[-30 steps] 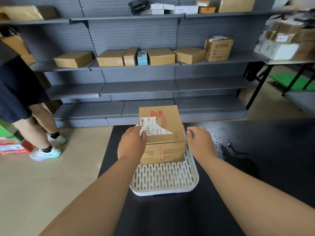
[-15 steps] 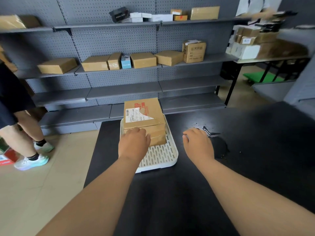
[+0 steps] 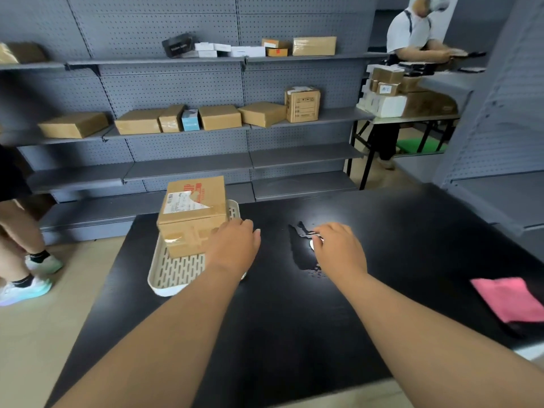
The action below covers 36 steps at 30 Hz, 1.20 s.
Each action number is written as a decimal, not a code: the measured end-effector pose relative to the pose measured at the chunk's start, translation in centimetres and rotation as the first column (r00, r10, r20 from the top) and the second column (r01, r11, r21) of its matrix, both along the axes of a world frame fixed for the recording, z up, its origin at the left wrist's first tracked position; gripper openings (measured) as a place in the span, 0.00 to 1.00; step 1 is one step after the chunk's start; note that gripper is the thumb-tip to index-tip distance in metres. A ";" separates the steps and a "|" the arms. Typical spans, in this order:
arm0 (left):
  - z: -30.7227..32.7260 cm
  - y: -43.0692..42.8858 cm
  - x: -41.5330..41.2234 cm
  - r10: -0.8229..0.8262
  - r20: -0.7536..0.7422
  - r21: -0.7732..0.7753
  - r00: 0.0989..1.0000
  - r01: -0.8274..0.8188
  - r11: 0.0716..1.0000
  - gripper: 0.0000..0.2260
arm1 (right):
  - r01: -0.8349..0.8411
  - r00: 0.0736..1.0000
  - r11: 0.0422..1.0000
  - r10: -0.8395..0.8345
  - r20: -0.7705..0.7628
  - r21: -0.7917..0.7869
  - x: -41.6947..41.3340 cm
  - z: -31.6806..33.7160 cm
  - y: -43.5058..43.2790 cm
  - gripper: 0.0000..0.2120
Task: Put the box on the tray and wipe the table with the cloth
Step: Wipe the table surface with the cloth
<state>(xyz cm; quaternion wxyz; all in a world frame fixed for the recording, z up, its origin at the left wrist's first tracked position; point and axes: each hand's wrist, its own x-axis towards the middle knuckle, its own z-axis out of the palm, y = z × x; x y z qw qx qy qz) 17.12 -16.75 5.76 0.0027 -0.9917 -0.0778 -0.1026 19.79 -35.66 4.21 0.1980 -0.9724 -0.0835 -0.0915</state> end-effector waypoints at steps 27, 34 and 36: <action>-1.2 -22.8 1.8 -0.094 0.031 -0.009 0.995 0.095 0.995 0.16 | 0.024 1.000 1.000 -0.023 0.014 -0.016 0.7 -0.4 -23.2 0.15; -1.3 -25.0 4.4 -0.166 0.046 0.004 0.985 0.166 0.986 0.16 | 0.100 0.995 0.995 -0.100 0.012 0.005 2.5 -0.2 -25.9 0.14; -1.4 -26.1 4.9 -0.181 0.039 0.001 0.983 0.182 0.983 0.16 | 0.113 0.994 0.994 -0.113 0.010 0.003 2.9 -0.3 -27.1 0.14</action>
